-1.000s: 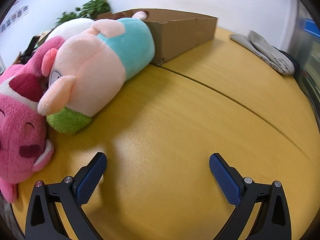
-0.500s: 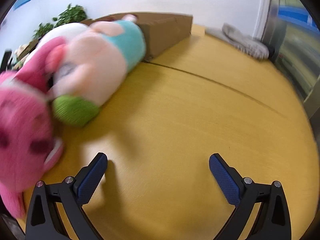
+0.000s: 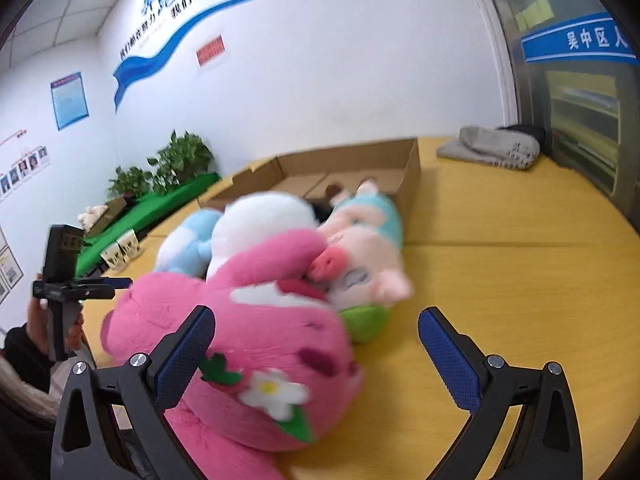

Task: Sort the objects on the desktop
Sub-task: 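Move the left tool toward the pink strawberry bear on the table, then close the left gripper on the pink bear's leg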

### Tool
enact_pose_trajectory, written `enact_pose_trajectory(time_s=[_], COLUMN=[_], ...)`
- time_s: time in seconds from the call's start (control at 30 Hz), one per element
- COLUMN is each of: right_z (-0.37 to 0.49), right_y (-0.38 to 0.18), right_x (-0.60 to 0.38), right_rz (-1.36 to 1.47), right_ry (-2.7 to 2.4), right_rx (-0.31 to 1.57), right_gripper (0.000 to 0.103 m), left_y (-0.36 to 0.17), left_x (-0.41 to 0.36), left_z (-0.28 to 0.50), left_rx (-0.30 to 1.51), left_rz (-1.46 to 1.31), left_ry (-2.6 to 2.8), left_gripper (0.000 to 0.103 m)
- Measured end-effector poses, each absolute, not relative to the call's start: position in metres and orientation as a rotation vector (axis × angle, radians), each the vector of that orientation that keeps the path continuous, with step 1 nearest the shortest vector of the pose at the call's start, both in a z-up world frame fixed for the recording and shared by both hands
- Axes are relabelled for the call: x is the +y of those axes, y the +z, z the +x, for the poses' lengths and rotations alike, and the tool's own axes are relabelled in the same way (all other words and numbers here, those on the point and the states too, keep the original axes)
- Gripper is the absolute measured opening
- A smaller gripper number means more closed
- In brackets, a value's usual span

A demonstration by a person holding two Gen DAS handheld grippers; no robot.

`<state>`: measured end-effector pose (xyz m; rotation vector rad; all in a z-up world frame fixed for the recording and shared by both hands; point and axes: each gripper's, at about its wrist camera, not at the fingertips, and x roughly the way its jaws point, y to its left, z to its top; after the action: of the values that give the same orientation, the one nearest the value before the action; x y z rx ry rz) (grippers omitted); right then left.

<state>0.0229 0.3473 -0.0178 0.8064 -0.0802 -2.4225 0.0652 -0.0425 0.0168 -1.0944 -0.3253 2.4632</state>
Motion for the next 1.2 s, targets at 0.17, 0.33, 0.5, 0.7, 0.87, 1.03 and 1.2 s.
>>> enact_pose_trajectory(time_s=[0.17,0.33,0.5,0.7,0.87,1.03,1.2], right_z=[0.025,0.040,0.054,0.058,0.056,0.053,0.055], right_y=[-0.050,-0.045,-0.043,-0.032,-0.039,-0.042,-0.040], right_x=[0.298,0.275,0.271,0.274,0.267,0.269,0.271], right_rz=[0.949,0.979,0.943,0.943,0.964,0.976,0.965], right_ry=[-2.396,-2.468,-2.542,-2.581,-2.614,-2.613,-2.603], right_rx=[-0.014,0.034,0.027,0.031,0.029,-0.002,0.000], right_gripper=[0.103,0.102,0.103,0.103,0.103,0.103,0.103], left_y=[0.013,0.009,0.005,-0.007,-0.024,-0.026,-0.025], left_x=[-0.057,-0.071,-0.086,-0.085,-0.075,-0.074,-0.084], left_z=[0.070,0.075,0.082,0.090,0.090,0.092,0.095], left_rx=[-0.359,-0.394,-0.439,-0.499,-0.537,-0.557,-0.625], left_rz=[-1.104,-1.114,-1.131,-1.147,-1.203,-1.207,-1.185], left_ry=[2.493,2.523,2.508,2.419,2.343,2.355,2.378], left_gripper=[0.102,0.102,0.102,0.102,0.102,0.102,0.102])
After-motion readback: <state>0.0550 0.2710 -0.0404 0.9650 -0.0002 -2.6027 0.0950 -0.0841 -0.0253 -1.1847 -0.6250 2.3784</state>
